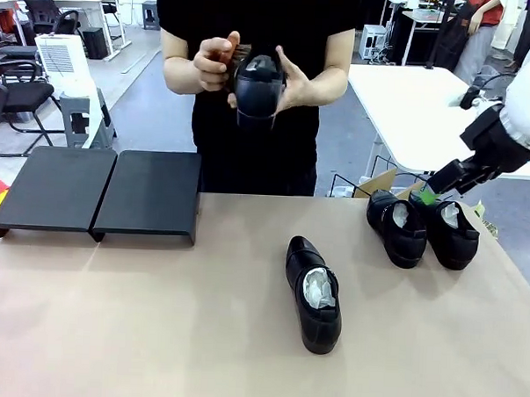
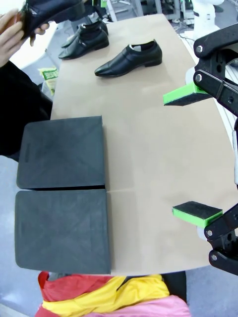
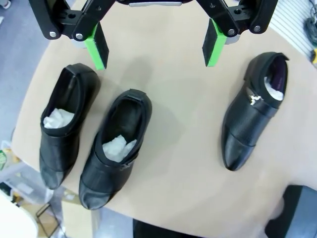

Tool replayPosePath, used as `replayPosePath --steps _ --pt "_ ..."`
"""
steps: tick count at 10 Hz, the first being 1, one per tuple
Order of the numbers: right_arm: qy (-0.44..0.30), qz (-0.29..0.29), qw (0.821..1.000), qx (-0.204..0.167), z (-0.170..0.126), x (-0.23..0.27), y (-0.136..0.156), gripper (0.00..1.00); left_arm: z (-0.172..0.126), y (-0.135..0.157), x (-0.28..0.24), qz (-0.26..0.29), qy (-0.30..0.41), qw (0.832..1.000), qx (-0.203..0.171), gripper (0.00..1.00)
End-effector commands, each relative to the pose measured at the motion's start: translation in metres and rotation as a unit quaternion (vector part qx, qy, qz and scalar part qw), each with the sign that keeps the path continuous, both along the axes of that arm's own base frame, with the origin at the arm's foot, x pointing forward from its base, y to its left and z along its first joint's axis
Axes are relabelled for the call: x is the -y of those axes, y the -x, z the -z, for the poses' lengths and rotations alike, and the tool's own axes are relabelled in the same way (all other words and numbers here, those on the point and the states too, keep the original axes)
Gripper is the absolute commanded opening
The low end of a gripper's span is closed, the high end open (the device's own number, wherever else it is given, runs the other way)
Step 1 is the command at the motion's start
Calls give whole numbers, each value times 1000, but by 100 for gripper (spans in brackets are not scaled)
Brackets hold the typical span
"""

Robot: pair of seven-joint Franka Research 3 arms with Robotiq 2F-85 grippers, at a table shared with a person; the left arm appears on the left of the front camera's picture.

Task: Organize the shoes by placing them on the stand.
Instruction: Pick up one Shoe and place it in the middle of the table.

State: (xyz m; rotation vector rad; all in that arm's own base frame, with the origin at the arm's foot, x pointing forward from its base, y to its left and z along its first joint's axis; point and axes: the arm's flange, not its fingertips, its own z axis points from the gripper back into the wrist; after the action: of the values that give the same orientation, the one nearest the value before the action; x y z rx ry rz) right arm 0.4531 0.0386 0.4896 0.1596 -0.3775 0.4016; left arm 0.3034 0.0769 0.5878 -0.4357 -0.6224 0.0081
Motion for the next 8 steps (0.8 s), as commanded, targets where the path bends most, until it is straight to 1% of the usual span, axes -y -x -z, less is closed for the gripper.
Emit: replayPosePath --steps 1,2,3,5,7,8 --pt "42 40 998 6 15 -8 -23 100 -1 0 -2 7 3 1000 1 100" --pt "67 65 996 -1 28 -10 -47 100 -1 0 -2 7 3 1000 1 100" --pt "76 76 994 -14 39 -14 -62 100 -1 0 -2 7 3 1000 1 100" --pt "81 107 991 -22 62 -23 -83 100 -1 0 -2 7 3 1000 1 100" --pt "78 158 984 -27 83 -27 -99 100 -1 0 -2 7 3 1000 1 100" --pt "77 165 983 -37 89 -27 -105 100 -1 0 -2 7 3 1000 1 100"
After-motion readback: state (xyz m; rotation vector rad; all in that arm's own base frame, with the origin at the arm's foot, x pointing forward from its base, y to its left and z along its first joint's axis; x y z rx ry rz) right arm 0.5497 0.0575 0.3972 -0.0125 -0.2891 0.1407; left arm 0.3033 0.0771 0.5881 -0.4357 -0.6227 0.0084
